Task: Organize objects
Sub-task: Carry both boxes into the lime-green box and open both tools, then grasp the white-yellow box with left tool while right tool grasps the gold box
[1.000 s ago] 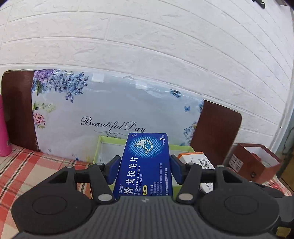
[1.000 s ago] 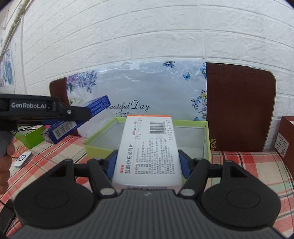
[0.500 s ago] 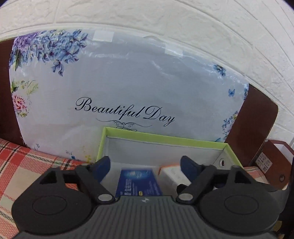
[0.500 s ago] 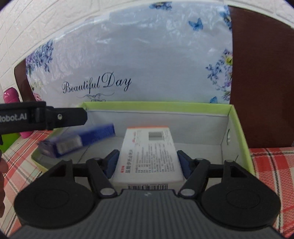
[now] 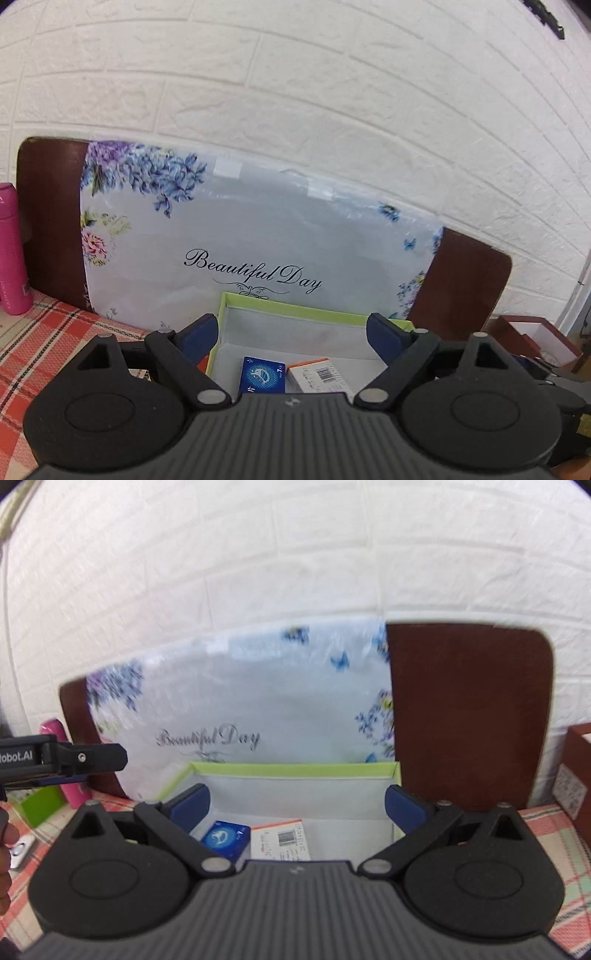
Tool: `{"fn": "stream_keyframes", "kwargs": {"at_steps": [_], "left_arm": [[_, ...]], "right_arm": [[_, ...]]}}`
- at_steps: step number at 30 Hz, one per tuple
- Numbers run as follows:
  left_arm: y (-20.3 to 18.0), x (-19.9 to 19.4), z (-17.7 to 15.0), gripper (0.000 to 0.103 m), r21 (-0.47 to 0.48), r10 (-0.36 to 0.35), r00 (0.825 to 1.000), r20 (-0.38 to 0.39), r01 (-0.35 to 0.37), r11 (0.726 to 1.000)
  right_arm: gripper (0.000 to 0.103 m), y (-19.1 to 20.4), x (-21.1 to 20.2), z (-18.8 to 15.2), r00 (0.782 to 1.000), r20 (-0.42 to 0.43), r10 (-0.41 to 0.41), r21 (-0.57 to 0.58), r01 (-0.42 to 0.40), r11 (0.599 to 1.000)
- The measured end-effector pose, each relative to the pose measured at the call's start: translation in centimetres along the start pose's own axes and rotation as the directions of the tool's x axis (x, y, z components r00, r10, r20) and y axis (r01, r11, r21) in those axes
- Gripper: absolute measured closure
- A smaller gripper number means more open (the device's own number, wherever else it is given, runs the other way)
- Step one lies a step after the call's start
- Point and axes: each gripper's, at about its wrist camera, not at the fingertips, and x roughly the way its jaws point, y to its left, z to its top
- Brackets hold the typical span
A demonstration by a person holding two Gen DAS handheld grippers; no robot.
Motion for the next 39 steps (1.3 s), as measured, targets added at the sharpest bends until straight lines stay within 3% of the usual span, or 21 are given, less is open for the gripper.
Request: {"fn": "stream_keyframes", "kwargs": {"at_steps": [7, 12, 18, 26, 33, 35, 38, 39], "left_arm": [[-2.7, -8.8, -2.7, 0.009, 0.021, -0.005, 0.999, 0.041, 0.004, 1.000], [-3.2, -13.0, -6.8, 0.007, 0.015, -0.001, 1.000, 0.026, 0.000, 1.000], [-2.9, -15.0, -11.6, 0.007, -0.020, 0.002, 0.999, -0.034, -0.002, 1.000], [-1.0, -15.2, -17.3, 0.007, -0.078, 0.076, 0.988, -0.132, -0.087, 0.993], [0.1, -14.8, -18.7, 0.007, -0.072, 0.071, 0.981, -0.181, -0.085, 0.994], [0.0, -14.5, -18.8, 0.007, -0.062, 0.057, 0.981, -0.187, -0.069, 0.996], [-0.3, -14.3, -19.2, 0.008, -0.048, 0.026, 0.980, -0.198, -0.036, 0.998], [-0.4, -14.2, -19.4, 0.008, -0.043, 0.016, 0.979, -0.202, -0.026, 0.999]], "right_arm": [[0.000, 1.2, -10.9, -2.5, 0.988, 0.153, -0.005, -0.049, 0.012, 0.999], [0.000, 2.5, -15.4, -6.4, 0.985, 0.174, -0.021, -0.099, 0.039, 0.994], [0.000, 3.6, -17.8, -11.4, 0.995, 0.101, -0.012, -0.108, 0.023, 0.994], [0.000, 4.6, -18.1, -17.2, 0.999, -0.023, -0.024, -0.095, 0.021, 0.995], [0.001, 5.1, -16.9, -19.4, 0.991, -0.132, -0.005, -0.070, -0.005, 0.998], [0.008, 5.3, -16.2, -19.4, 0.988, -0.156, -0.005, -0.092, -0.009, 0.996], [0.029, 5.4, -14.2, -19.2, 0.976, -0.214, 0.024, -0.154, -0.058, 0.986], [0.031, 5.5, -13.3, -19.0, 0.971, -0.235, 0.036, -0.176, -0.079, 0.981]]}}
